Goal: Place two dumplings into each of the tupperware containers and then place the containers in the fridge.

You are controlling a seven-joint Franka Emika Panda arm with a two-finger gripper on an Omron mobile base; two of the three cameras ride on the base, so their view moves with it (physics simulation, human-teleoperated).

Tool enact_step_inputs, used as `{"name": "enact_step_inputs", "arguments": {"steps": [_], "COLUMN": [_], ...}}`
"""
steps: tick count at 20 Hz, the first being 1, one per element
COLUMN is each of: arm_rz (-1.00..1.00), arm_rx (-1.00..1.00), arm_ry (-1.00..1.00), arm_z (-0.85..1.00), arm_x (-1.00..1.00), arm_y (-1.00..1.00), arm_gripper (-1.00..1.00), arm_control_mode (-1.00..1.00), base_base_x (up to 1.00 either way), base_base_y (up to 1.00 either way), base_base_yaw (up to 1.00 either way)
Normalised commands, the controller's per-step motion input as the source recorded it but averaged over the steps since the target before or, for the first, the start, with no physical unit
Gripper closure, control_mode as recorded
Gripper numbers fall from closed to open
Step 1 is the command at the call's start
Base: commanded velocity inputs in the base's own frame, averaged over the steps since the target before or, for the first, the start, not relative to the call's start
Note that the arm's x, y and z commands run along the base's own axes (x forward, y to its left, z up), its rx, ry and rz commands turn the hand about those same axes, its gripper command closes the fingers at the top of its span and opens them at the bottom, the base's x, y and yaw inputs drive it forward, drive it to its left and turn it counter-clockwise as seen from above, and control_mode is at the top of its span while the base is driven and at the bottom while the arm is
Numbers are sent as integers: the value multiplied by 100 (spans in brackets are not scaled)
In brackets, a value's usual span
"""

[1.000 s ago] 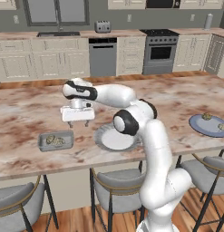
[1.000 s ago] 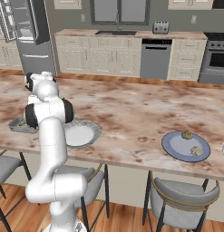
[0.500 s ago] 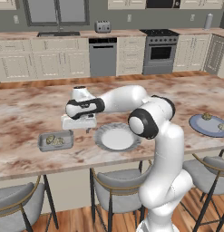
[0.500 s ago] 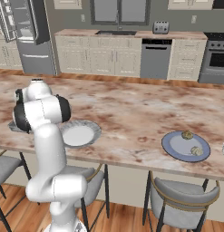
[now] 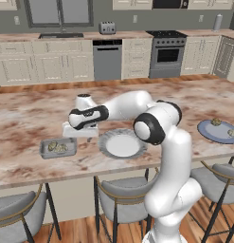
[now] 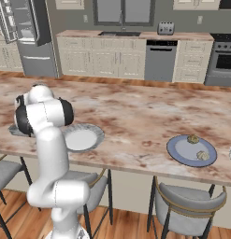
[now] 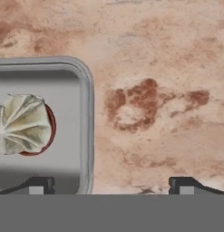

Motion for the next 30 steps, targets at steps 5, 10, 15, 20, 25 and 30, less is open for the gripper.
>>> {"name": "enact_step_inputs", "arguments": {"steps": [5,10,15,20,25,30], "arm_rz": [0,0,0,0,0,0], "arm_rx": [-7,-5,0,1,0,0], "arm_ry": [0,0,0,0,0,0], "arm_z": [-18,-32,-26,-13,-20,-35], "arm_x": [27,16,4,0,8,4], "arm_y": [30,11,-1,-13,-12,4], "arm_gripper": [-100,-100,-100,-100,-100,100], "arm_control_mode": [-100,-100,-100,-100,-100,-100], "base_base_x": [0,0,0,0,0,0], "base_base_y": [0,0,0,0,0,0], "base_base_yaw": [0,0,0,0,0,0]}}
